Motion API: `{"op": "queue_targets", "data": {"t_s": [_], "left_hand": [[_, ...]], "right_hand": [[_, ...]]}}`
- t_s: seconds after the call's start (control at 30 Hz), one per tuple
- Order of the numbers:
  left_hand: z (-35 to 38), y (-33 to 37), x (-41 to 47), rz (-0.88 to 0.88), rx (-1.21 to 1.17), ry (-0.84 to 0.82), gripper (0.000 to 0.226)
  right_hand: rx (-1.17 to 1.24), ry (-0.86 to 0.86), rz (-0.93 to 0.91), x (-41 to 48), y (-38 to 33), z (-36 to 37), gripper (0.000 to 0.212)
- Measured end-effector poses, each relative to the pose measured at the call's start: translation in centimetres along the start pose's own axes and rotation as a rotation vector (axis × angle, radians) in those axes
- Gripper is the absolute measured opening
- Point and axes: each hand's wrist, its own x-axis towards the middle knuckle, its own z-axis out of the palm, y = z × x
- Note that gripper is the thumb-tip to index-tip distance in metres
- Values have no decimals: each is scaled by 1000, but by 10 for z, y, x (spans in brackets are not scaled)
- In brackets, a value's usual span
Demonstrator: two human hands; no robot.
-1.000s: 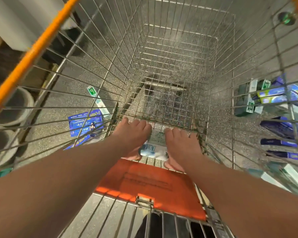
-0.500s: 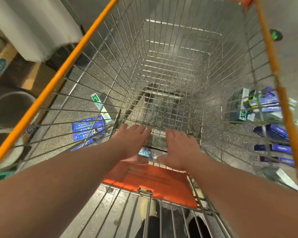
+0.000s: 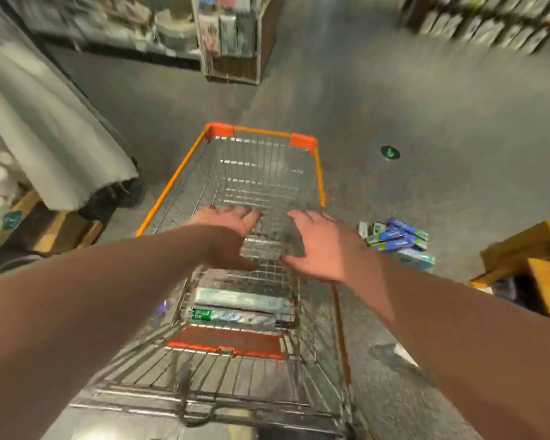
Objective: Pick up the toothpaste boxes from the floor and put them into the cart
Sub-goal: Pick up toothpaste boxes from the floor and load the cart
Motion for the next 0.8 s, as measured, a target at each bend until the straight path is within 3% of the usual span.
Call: {"op": "queue_targets", "data": {"t_s": [0.2, 0.4, 0.63, 0.8], "left_hand": [[-111, 74, -22, 57, 90, 149, 104], [-178, 202, -31, 108, 118, 243, 104], [-206, 386, -18, 217, 112, 238, 101], [-197, 479, 12, 322, 109, 160, 92]], "right_hand": [[3, 171, 72, -101, 52, -86, 85], [-19, 238, 137, -219, 140, -124, 92], [1, 255, 256, -353, 264, -97, 88], [80, 222, 378, -409, 345, -61, 87]]}}
